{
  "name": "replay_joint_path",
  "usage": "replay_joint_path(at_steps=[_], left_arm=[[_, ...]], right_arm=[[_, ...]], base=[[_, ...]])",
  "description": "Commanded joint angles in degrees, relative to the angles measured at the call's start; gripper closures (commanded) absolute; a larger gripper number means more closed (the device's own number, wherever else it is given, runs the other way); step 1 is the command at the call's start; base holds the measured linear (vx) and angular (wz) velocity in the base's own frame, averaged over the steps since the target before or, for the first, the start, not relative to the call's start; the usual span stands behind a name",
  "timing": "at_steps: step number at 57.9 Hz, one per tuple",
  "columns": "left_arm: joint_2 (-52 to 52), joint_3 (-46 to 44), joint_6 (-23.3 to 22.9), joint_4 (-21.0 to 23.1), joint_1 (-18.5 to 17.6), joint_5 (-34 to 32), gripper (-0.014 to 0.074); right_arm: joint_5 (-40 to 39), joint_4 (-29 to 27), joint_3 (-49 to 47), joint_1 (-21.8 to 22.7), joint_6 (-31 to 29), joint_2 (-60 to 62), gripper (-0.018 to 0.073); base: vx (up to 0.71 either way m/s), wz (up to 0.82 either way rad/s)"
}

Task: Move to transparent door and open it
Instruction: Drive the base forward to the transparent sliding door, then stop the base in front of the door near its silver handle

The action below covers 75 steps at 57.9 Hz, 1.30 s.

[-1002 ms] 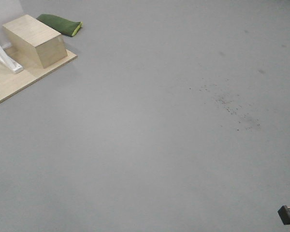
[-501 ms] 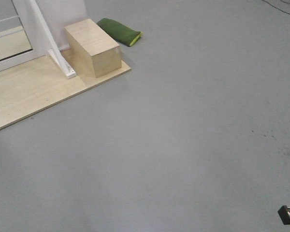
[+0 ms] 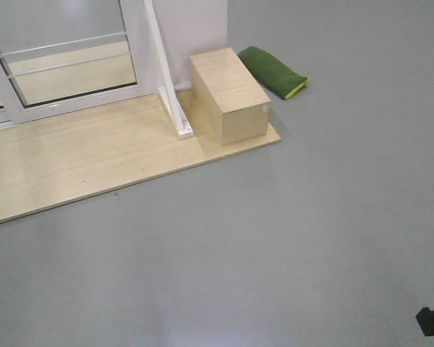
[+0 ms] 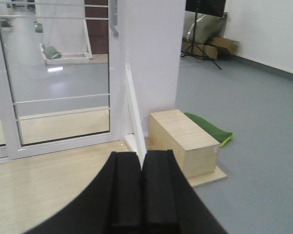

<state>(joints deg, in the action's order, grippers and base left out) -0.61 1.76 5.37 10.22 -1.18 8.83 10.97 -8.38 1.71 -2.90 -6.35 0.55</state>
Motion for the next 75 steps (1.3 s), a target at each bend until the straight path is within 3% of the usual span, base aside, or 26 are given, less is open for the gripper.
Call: replay_joint_path(at_steps=[1,47,75], left_arm=[[-0.32,0.46,-0.15,0.63,-0.05,-4.78,0.0594],[-0.32,0.46,-0.15,0.63,-0.05,-4.78,0.0594],[-0.32,0.46,-0.15,0.63,-0.05,-4.78,0.0594]], right_arm=[[-4.59,0.02,0.21,0.39,-0.03,0.91,0.0564],[-4.59,0.02,0.21,0.39,-0.03,0.91,0.0564],[-4.59,0.02,0.21,0.39,-0.03,0.91,0.0564]], base=[[0.49,0.49],[0.47,0.44],[0.47,0.09]])
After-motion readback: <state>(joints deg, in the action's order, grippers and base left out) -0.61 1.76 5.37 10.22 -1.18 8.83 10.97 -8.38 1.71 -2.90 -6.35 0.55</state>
